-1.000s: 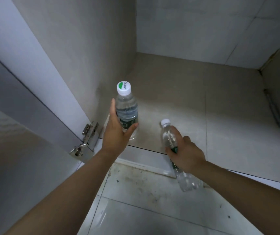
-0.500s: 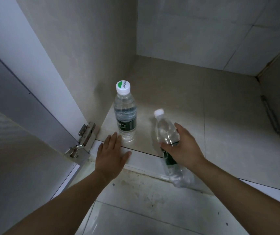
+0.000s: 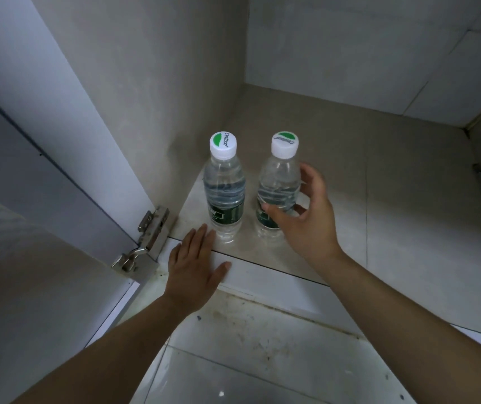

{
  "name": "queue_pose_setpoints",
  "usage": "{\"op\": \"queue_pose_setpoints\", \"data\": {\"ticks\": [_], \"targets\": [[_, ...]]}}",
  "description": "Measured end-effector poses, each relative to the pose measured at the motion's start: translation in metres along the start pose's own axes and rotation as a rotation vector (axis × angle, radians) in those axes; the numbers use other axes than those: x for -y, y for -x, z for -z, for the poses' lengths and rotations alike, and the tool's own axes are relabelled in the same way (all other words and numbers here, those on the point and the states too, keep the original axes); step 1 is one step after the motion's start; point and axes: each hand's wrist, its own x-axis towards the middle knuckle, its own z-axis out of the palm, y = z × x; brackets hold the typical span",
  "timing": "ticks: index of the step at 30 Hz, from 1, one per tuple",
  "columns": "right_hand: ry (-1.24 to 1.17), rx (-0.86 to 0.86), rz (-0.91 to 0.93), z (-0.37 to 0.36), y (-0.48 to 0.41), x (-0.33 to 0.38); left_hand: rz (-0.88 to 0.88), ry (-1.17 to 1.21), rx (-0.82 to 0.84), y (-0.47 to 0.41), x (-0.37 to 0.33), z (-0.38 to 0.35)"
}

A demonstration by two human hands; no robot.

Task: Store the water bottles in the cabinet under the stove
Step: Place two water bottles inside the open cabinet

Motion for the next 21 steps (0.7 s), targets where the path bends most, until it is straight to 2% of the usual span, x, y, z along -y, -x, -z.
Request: {"op": "queue_pose_setpoints", "data": {"ticks": [6,13,18,21], "targets": [[-0.042,-0.055,-0.015,-0.001,0.012,-0.011,0.020,-0.022,-0.010,0.000,-0.002,0.000],[0.050,-0.073,0.006,-0.008,0.011,-0.010,0.007,-0.077,0.021,0.001,-0.004,0.003],[0.277,0.032,0.017,0.003,0.024,-0.012,0.015,-0.119,0.121,0.001,-0.006,0.013],[0.448,0.129,-0.060,0.019,0.041,-0.005,0.031,-0.144,0.193,0.009,-0.012,0.031]]}}
